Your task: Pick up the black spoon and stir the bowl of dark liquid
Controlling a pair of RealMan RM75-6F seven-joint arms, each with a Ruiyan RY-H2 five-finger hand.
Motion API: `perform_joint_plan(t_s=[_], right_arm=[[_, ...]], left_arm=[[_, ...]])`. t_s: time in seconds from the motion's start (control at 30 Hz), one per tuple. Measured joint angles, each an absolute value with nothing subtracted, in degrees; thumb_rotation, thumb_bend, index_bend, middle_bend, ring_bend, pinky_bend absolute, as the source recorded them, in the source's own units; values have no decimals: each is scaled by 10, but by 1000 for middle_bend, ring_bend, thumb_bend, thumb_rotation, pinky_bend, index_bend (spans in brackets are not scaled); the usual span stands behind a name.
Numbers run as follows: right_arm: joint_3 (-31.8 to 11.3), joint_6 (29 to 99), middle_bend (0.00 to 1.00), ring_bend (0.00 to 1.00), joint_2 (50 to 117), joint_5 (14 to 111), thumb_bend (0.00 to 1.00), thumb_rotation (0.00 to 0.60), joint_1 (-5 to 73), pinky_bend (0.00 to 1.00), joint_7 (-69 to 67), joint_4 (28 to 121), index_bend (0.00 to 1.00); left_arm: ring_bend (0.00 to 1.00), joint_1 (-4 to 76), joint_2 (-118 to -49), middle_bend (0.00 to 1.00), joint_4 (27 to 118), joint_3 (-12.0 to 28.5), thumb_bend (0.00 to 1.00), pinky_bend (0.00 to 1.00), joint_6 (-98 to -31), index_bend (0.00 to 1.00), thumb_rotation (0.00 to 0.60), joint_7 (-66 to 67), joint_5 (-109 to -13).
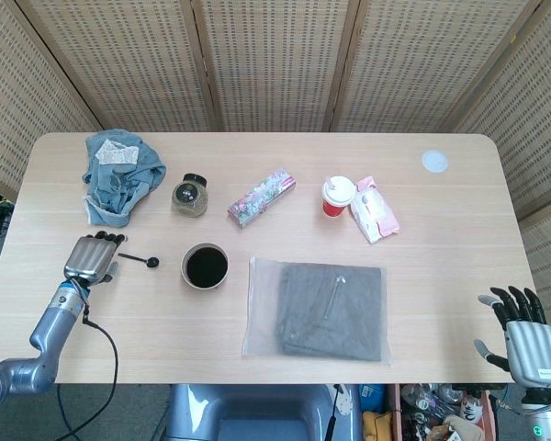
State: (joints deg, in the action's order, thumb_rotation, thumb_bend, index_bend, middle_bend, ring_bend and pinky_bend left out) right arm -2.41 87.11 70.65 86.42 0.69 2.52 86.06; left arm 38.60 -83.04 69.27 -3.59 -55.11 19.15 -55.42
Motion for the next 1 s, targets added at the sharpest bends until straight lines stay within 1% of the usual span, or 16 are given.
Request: perform_joint_plan(t_s=[0.03, 0.07, 0.1, 0.17, 0.23, 0.27, 0.33, 0.43, 0.5, 0.6, 0.73, 1.0], right_arm=[[-24, 871, 279, 144, 706, 864, 343, 600, 7, 118, 26, 861, 294], [-24, 871, 279, 144, 706, 864, 343, 600, 7, 117, 26, 861, 294], [-24, 871, 279, 144, 706, 864, 343, 600, 7, 117, 26, 862, 294], [-24, 872, 279, 144, 705, 864, 343, 600, 6, 117, 27, 863, 294], [-24, 872, 280, 144, 705, 864, 343, 600, 6, 117, 28, 864, 294], [-24, 873, 280, 144, 704, 864, 343, 600, 5, 117, 29, 865, 294], [-24, 873, 280, 144, 703, 864, 343, 600, 5, 117, 31, 866, 294], [-23, 872, 280, 144, 703, 863, 343, 600, 5, 117, 32, 868, 294], [-24, 871, 280, 144, 702, 864, 343, 600, 6, 117, 33, 869, 294], [-24, 871, 280, 144, 702, 863, 343, 600, 6, 117, 34, 869, 294], [-24, 871, 280, 144, 702, 861, 343, 600, 5, 117, 34, 869, 294], [-24, 871, 280, 144, 701, 860, 343, 600, 4, 117, 34, 869, 294]], left_arm=[[102, 382, -835, 234, 682, -34, 463, 152, -552, 342, 600, 184, -559], [96, 378, -842, 230, 669, -31, 463, 134, -553, 355, 600, 177, -565], [98, 376, -846, 232, 659, -29, 459, 128, -553, 370, 600, 172, -570], [136, 371, -856, 272, 640, -25, 431, 154, -552, 395, 600, 165, -578], [242, 368, -865, 388, 623, -22, 379, 237, -551, 415, 600, 162, -584], [284, 366, -870, 431, 611, -20, 367, 268, -550, 416, 600, 162, -587], [419, 365, -880, 562, 591, -17, 350, 359, -549, 423, 600, 162, -594], [535, 362, -898, 674, 559, -9, 347, 467, -549, 455, 600, 161, -605], [565, 361, -910, 708, 542, -3, 345, 499, -547, 479, 600, 161, -611], [591, 361, -923, 735, 522, 5, 344, 522, -539, 513, 600, 164, -618], [600, 362, -934, 752, 505, 13, 344, 527, -518, 554, 600, 169, -622], [601, 366, -948, 753, 480, 26, 344, 527, -488, 557, 600, 184, -623]])
